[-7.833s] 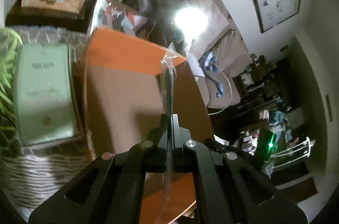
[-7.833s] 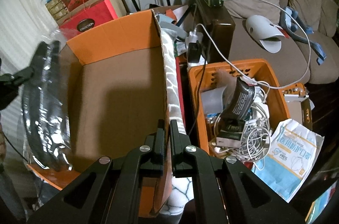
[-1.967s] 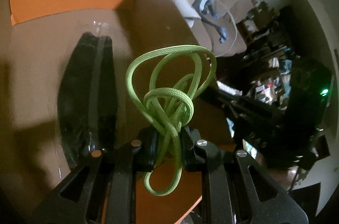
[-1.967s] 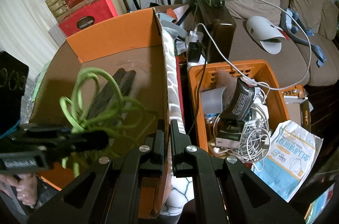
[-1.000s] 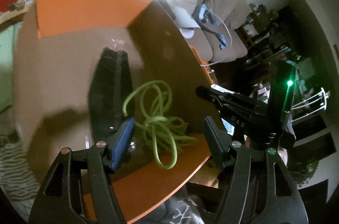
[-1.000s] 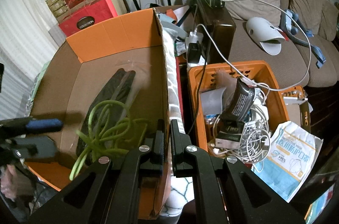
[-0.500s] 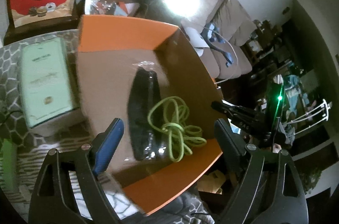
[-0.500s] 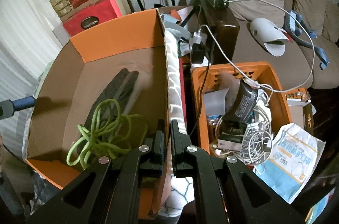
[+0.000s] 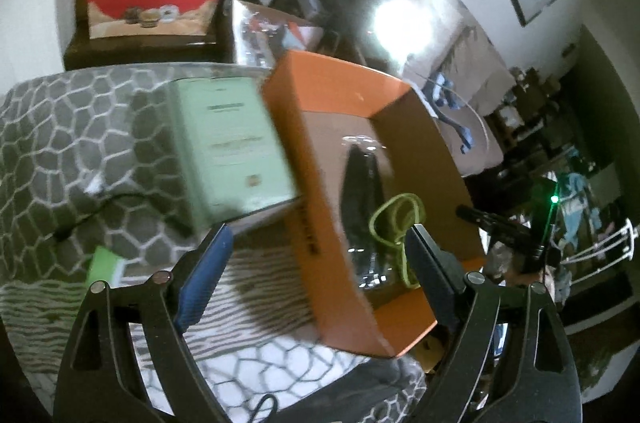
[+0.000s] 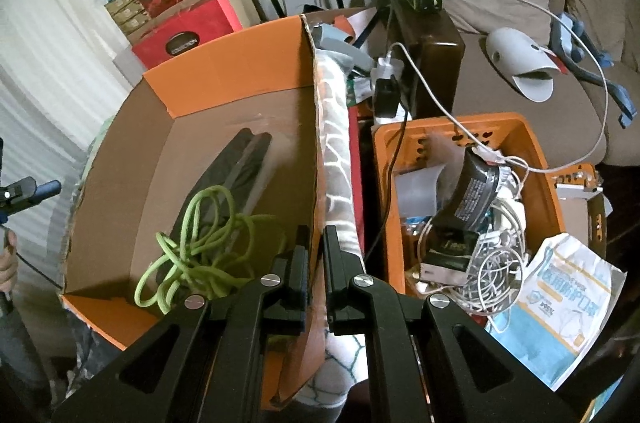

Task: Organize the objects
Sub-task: 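Move the left tool back to the green power bank and grasp it, then carry the green power bank with the left tool into the box and release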

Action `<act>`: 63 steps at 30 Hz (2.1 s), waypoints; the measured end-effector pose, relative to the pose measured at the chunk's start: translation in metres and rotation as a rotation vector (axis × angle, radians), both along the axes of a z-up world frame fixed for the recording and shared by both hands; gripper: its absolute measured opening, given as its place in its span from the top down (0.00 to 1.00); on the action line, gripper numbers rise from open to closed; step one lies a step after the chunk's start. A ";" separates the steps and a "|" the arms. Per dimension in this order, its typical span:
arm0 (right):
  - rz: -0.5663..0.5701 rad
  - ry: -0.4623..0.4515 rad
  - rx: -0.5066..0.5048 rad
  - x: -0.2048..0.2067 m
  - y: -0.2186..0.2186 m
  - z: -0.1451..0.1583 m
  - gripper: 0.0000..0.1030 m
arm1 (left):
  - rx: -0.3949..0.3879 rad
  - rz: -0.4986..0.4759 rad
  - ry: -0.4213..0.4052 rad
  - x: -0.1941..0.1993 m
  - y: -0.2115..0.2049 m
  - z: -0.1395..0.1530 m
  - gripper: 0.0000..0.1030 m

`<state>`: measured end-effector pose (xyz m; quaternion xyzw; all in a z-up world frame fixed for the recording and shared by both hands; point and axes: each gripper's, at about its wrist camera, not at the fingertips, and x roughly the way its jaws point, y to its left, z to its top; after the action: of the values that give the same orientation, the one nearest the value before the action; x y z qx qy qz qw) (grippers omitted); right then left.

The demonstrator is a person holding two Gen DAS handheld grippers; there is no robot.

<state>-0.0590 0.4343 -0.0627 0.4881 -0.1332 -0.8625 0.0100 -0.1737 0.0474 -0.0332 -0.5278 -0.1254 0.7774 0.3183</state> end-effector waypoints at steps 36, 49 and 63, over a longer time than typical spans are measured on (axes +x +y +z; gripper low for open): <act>0.025 -0.034 0.057 -0.006 -0.008 -0.001 0.94 | -0.197 0.132 -0.094 -0.019 -0.126 -0.090 0.16; 0.021 -0.036 0.057 -0.005 -0.007 -0.002 0.94 | -0.382 0.046 -0.024 -0.008 -0.093 -0.107 0.48; 0.022 -0.035 0.058 -0.005 -0.007 -0.001 0.94 | -0.282 0.103 0.009 -0.010 -0.098 -0.091 0.80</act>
<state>-0.0644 0.4275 -0.0642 0.5049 -0.1028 -0.8571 0.0032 -0.1837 -0.0504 -0.1246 -0.5565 -0.0405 0.8051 0.2013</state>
